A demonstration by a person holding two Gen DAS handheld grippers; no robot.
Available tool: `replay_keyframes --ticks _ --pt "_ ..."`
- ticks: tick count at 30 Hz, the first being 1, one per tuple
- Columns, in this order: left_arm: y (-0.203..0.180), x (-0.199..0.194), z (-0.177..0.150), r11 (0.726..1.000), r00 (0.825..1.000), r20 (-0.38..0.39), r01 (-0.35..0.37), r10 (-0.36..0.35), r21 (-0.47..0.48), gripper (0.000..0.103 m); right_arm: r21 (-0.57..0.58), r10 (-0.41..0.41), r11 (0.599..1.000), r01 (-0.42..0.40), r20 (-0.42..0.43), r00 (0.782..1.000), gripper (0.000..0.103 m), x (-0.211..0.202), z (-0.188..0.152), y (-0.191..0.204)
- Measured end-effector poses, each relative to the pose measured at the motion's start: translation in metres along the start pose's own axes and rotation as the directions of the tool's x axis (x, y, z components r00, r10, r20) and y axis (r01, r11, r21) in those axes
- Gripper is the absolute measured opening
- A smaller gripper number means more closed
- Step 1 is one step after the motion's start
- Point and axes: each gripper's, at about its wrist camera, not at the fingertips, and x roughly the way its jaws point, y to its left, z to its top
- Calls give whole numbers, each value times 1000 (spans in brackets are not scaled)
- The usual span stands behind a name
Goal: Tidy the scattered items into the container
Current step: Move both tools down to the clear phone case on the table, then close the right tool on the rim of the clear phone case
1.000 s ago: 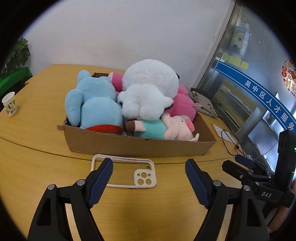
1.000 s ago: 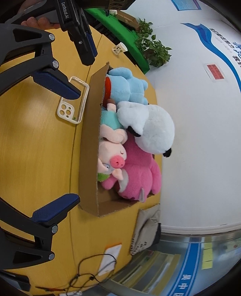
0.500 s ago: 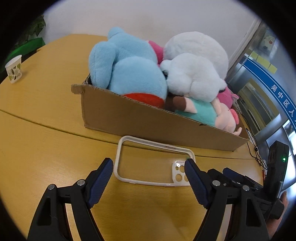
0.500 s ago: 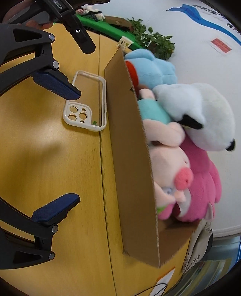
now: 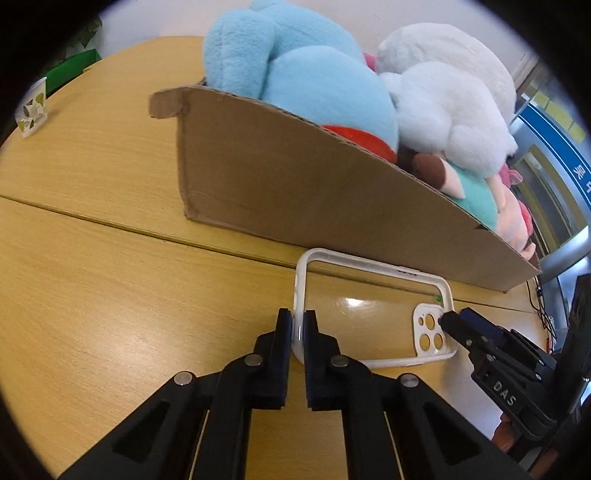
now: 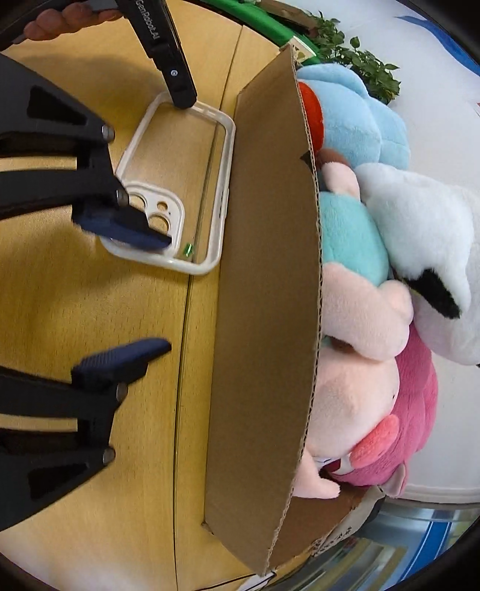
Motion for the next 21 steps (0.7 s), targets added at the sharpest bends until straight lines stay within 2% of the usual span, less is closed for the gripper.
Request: replay_keyframes --ticks 1,3,5,10,14,17,21 --pt "-3 0 -2 1000 1000 3 6 -6 8 5 0 4 1000 -4 -6 1000 34 0 1 0" --pt "-10 -1 -7 1000 1000 8 3 -3 26 5 1 20 1000 -20 -18 1000 15 -1 1 0" --pt "-17 -4 -11 999 1000 16 -4 3 45 5 8 34 999 -34 -26 999 9 -2 1 -1" --pt "-33 -22 -16 997 998 54 23 -26 71 5 35 46 998 -46 -19 999 8 -12 -3 -10" --pt "-53 -50 -7 995 992 110 51 -60 86 6 43 51 998 -53 61 997 8 -44 2 -17" --pt "-75 -81 5 987 978 188 65 -92 144 6 45 54 997 -61 152 987 8 -83 14 -23" --pt "-111 -111 37 970 949 283 72 -138 231 6 27 38 999 -47 269 962 8 -130 42 -29"
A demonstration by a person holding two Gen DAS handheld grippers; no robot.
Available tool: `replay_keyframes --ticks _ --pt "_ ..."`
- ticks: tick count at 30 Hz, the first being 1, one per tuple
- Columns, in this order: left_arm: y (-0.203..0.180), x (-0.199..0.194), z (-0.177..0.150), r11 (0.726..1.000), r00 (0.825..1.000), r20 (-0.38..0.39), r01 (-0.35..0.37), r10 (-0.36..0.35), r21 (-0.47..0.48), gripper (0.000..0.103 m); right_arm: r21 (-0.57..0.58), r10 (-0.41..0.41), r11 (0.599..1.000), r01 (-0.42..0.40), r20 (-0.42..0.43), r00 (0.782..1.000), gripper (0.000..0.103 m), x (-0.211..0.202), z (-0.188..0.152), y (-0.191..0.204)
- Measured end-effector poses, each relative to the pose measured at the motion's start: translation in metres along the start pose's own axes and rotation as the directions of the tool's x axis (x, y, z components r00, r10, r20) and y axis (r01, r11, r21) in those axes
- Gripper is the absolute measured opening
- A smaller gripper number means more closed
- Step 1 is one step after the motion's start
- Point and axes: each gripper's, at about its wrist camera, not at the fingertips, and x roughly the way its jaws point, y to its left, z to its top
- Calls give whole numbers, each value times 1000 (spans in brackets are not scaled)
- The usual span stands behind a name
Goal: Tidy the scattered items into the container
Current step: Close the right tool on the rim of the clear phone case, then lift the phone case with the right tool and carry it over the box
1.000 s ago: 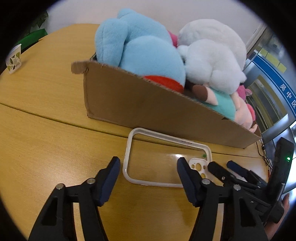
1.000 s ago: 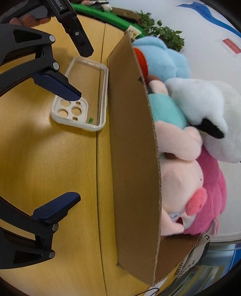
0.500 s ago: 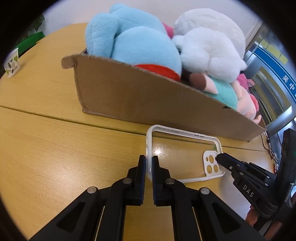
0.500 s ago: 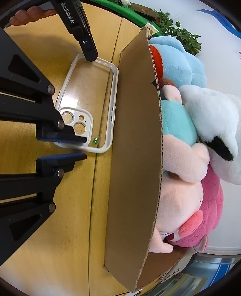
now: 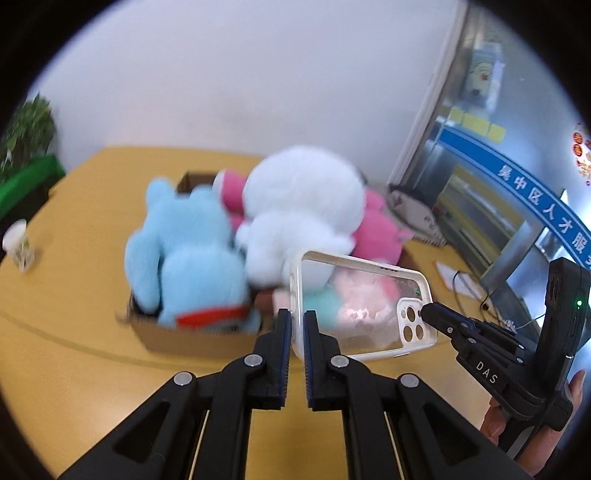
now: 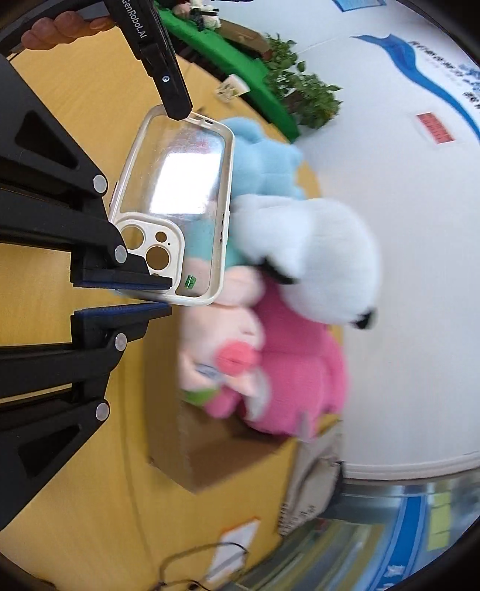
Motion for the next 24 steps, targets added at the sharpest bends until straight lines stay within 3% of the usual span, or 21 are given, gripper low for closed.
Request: replay_keyframes --ticks 5,12,17,24 --pt "-16 1 50 998 998 56 20 -24 64 6 -49 -26 998 31 96 995 8 -20 55 -4" --pt "-10 1 101 994 996 79 22 -30 103 6 -72 -49 996 59 135 990 8 -11 111 -15" --pt "11 7 107 996 997 77 13 -20 94 6 -94 -42 994 55 140 989 8 6 122 -7" --pt "23 39 112 995 999 39 5 -9 95 6 -77 -29 996 35 74 997 8 51 117 -8"
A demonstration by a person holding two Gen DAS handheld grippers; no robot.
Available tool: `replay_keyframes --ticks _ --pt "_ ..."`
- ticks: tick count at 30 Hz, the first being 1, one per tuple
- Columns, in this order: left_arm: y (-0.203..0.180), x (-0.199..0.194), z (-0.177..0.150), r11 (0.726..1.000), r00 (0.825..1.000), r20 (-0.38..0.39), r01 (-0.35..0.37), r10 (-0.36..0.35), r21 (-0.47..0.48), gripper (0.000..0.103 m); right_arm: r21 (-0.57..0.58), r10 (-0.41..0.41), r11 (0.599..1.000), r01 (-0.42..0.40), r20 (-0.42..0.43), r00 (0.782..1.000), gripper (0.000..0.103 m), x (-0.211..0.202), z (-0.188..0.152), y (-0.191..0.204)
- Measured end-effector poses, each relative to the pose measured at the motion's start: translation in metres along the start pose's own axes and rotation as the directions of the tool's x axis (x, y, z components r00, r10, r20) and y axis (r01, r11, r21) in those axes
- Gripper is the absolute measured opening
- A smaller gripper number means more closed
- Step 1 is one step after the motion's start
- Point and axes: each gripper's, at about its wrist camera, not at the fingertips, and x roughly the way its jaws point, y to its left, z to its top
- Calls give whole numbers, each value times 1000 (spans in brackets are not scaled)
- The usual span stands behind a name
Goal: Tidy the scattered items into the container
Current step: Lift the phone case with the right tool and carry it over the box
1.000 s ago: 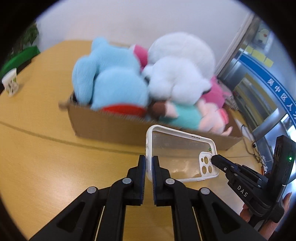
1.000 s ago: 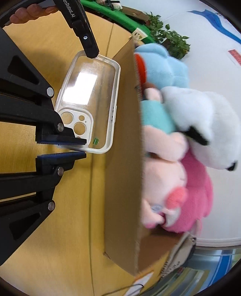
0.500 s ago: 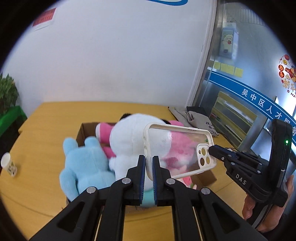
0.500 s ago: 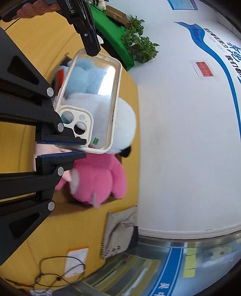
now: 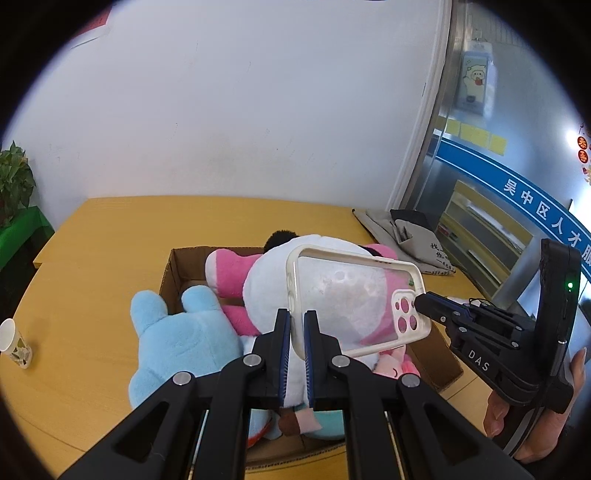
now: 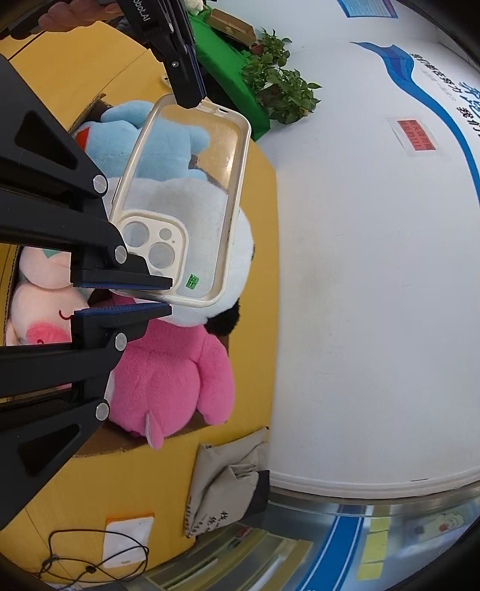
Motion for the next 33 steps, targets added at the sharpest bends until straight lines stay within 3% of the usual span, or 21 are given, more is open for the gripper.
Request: replay_keyframes --ticks 7,13,17,24,29,32,33 --pt "-31 27 20 997 998 -6 64 -64 31 7 3 -53 999 53 18 998 8 3 20 -35" --pt "-74 53 3 995 995 -54 91 -89 33 8 0 -92 996 92 -20 996 8 10 21 -83" --pt "-94 61 -29 994 990 -107 102 -97 44 8 -32 -107 994 105 -59 993 8 11 -2 -107" --pt "-103 105 -69 998 968 -251 27 -14 49 8 -12 -90 996 89 -212 973 8 33 -61 -131" --pt "-103 108 -73 998 968 -249 47 -38 30 11 -21 -87 996 85 -279 956 9 44 -85 -133" --pt "-105 102 -72 998 970 -240 49 -39 35 33 -11 -77 997 78 -304 950 9 47 -89 -137" --pt "-107 100 -72 998 972 -231 45 -35 38 45 -10 -79 997 80 -311 947 11 48 -90 -138"
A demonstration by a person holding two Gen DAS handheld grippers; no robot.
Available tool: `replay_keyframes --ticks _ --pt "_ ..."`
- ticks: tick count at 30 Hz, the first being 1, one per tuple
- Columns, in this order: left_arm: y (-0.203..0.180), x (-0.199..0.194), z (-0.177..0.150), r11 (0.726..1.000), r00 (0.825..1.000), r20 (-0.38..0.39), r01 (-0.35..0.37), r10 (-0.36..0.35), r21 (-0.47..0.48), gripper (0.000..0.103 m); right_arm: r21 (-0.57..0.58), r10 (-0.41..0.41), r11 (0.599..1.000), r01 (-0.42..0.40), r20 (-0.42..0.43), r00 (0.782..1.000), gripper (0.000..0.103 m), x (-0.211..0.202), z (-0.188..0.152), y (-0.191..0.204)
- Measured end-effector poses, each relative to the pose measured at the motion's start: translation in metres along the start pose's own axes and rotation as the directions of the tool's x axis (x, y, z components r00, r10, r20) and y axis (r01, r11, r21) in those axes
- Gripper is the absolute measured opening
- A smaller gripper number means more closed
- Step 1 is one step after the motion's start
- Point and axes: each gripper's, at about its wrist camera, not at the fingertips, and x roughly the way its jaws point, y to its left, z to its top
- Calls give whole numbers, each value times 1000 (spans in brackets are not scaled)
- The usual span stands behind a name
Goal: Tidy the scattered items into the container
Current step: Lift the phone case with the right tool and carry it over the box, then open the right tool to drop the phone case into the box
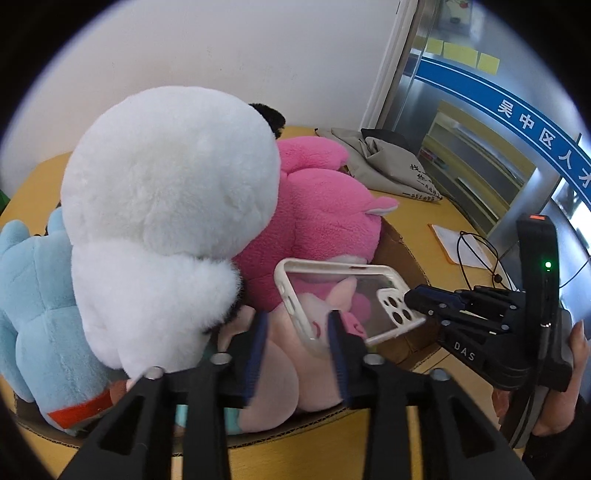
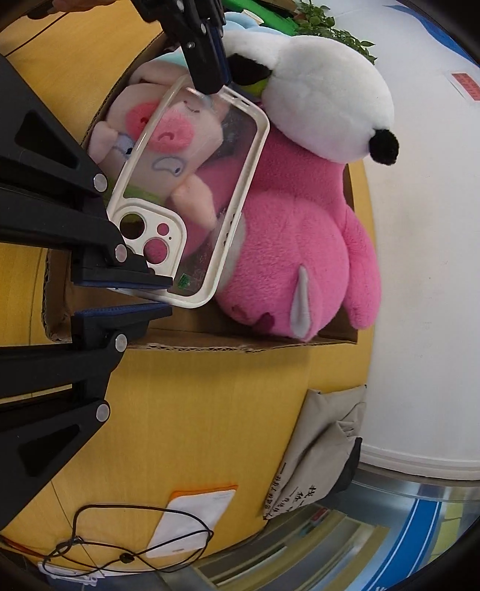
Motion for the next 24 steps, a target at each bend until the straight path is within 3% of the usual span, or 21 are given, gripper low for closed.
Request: replay_keyframes --ticks 1,2,3,7,12,15,19,24 --pt "1 -3 -1 1000 1000 9 0 0 -3 57 3 -1 1000 1 -4 1000 14 1 -1 0" --pt "3 -7 -3 1000 1000 21 4 -4 -13 61 7 -1 1000 1 -3 1000 26 1 -2 -1" --pt "5 -10 -2 1000 1000 29 8 -7 -20 62 12 3 1000 -3 3 1000 39 0 -4 -2" --pt "10 -20 -6 999 999 42 -7 8 -32 62 14 12 1000 -12 23 1000 49 -7 -8 2" --pt "19 -41 -19 999 998 64 -12 15 -47 62 21 9 1000 -11 97 995 82 -32 -9 11" --pt "23 -59 -28 998 995 90 -27 32 -58 63 33 6 999 -10 142 990 90 -49 -10 17" --pt "30 -86 -41 996 990 130 -52 61 -68 72 3 6 1000 -7 179 984 95 -70 -18 34" --pt "33 -121 -61 983 968 184 -153 170 -105 77 -68 45 997 -31 211 977 98 -93 -38 65"
